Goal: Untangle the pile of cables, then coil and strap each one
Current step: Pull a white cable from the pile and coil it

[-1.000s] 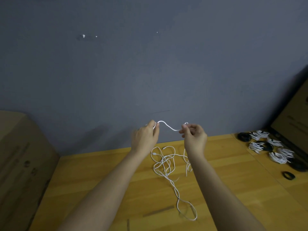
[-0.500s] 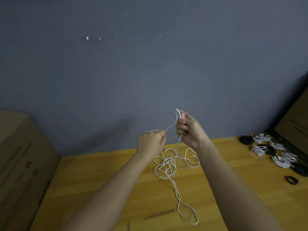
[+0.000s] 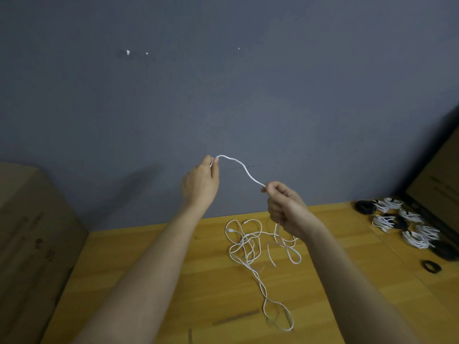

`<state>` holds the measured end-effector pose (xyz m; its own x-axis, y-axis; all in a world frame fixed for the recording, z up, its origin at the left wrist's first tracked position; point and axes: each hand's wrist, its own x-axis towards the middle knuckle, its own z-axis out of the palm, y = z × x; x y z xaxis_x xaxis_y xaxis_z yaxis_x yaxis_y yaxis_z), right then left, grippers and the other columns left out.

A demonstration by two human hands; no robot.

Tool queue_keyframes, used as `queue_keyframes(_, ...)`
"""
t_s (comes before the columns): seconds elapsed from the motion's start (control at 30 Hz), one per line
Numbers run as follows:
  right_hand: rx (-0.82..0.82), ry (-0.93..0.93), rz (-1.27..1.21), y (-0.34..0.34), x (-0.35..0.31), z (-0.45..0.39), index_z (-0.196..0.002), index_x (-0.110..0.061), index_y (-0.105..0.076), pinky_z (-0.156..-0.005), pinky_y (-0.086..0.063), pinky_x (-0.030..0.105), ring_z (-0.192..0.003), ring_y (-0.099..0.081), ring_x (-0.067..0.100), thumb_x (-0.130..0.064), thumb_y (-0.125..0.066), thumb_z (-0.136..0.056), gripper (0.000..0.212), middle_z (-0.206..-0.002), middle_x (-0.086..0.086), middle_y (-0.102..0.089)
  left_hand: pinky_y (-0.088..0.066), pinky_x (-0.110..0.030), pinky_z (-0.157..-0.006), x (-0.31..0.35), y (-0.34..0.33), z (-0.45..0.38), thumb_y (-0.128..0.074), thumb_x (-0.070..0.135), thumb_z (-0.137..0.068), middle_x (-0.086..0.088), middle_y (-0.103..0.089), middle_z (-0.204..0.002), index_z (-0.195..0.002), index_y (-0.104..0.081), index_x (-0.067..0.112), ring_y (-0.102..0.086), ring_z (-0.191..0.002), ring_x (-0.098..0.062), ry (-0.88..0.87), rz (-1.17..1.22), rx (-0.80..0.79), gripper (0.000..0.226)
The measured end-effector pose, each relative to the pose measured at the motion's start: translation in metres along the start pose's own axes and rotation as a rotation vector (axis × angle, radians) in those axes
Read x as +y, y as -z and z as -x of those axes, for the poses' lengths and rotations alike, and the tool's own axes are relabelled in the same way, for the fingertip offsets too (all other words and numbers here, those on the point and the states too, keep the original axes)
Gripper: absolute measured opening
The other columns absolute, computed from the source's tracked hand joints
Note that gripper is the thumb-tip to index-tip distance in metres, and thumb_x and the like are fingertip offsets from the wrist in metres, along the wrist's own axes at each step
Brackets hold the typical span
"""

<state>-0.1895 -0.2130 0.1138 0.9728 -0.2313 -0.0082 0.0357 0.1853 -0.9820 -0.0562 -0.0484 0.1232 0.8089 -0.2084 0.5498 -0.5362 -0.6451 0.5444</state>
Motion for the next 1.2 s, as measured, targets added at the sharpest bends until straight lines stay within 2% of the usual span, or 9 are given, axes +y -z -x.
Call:
queue_keyframes(0.1,0.151,0.144,0.186,-0.003,0.001,-0.003,-0.083,-0.013,-0.061,-0.041,-0.029,0.018,-0.040,-0.034,0.008,-0.021,-0.059,-0.091,0.012,-0.045,-0.006,-0.043,-0.030,-0.034,-0.056,-0.001,0.000,0.000,-0.034,0.038,-0.102,-0.018,-0.064,-0.075,-0.080,-0.041,0.016,-0.058,-0.074,-0.043,0.003,0.022,0.021,0.032)
queue_keyframes(0.2,0.312,0.207,0.551,-0.005,0.002,-0.008,-0.078,-0.016,-0.063,-0.060,-0.043,0.028,-0.064,-0.053,0.014,-0.019,-0.052,-0.098,0.023,-0.069,0.007,-0.065,-0.029,-0.033,-0.054,0.000,0.005,0.001,-0.035,0.040,-0.102,-0.013,-0.061,-0.069,-0.079,-0.038,0.019,-0.058,-0.071,-0.043,-0.008,0.037,0.036,0.031)
queue_keyframes(0.37,0.723,0.272,0.668,-0.007,-0.020,-0.024,-0.076,-0.014,-0.057,-0.055,-0.037,0.024,-0.068,-0.054,0.024,-0.026,-0.041,-0.102,0.033,-0.070,0.003,-0.058,-0.026,-0.031,-0.048,0.019,0.019,-0.002,-0.040,0.037,-0.101,-0.004,-0.052,-0.060,-0.078,-0.047,0.015,-0.057,-0.063,-0.040,-0.157,0.066,0.038,0.033)
queue_keyframes(0.6,0.893,0.521,0.790,-0.020,-0.168,-0.077,-0.098,-0.008,-0.063,-0.066,-0.032,0.032,-0.090,-0.057,0.036,-0.029,-0.035,-0.103,0.035,-0.095,0.019,-0.065,-0.045,-0.040,-0.068,0.093,0.068,-0.078,-0.033,0.043,-0.101,-0.012,-0.067,-0.085,-0.085,-0.056,0.015,-0.060,-0.085,-0.036,-0.160,0.173,0.035,0.040)
queue_keyframes(0.73,1.045,0.800,0.695,-0.043,-0.273,-0.090,-0.101,-0.014,-0.058,-0.057,-0.029,0.033,-0.077,-0.054,0.032,-0.030,-0.032,-0.102,0.030,-0.078,0.005,-0.060,-0.030,-0.031,-0.060,0.145,0.108,-0.126,-0.035,0.043,-0.101,0.005,-0.052,-0.059,-0.061,-0.046,0.021,-0.055,-0.068,-0.025,-0.255,0.331,0.044,0.047)
queue_keyframes(0.83,0.998,1.058,0.562,-0.058,-0.311,-0.094,-0.099,-0.019,-0.054,-0.047,-0.026,0.032,-0.057,-0.044,0.020,-0.032,-0.035,-0.100,0.023,-0.056,-0.008,-0.045,-0.027,-0.028,-0.052,0.163,0.127,-0.138,-0.039,0.036,-0.102,0.008,-0.040,-0.044,-0.054,-0.041,0.022,-0.040,-0.046,-0.011,-0.270,0.635,0.007,0.051)
queue_keyframes(0.9,0.874,1.057,0.550,-0.055,-0.306,-0.100,-0.091,-0.019,-0.054,-0.053,-0.029,0.032,-0.057,-0.043,0.016,-0.026,-0.042,-0.099,0.016,-0.058,-0.007,-0.047,-0.022,-0.021,-0.041,0.163,0.135,-0.135,-0.038,0.035,-0.103,0.010,-0.031,-0.038,-0.056,-0.038,0.020,-0.027,-0.036,-0.007,-0.189,0.926,-0.103,0.049)
queue_keyframes(1.1,0.413,0.610,1.087,-0.032,-0.182,-0.112,-0.077,-0.022,-0.059,-0.063,-0.038,0.034,-0.068,-0.051,0.027,-0.030,-0.050,-0.098,0.024,-0.071,0.005,-0.057,-0.023,-0.017,-0.037,0.133,0.134,-0.105,-0.031,0.030,-0.105,0.010,-0.023,-0.040,-0.070,-0.043,0.015,-0.019,-0.034,-0.005,0.006,1.469,-0.316,0.040)
queue_keyframes(1.2,0.391,0.479,1.256,-0.044,-0.107,-0.088,-0.070,-0.017,-0.049,-0.056,-0.031,0.034,-0.072,-0.055,0.036,-0.045,-0.043,-0.098,0.040,-0.070,0.009,-0.059,-0.031,-0.017,-0.043,0.115,0.119,-0.093,-0.029,0.017,-0.104,0.008,-0.037,-0.045,-0.078,-0.045,0.014,-0.031,-0.037,-0.006,0.093,1.576,-0.334,0.031)
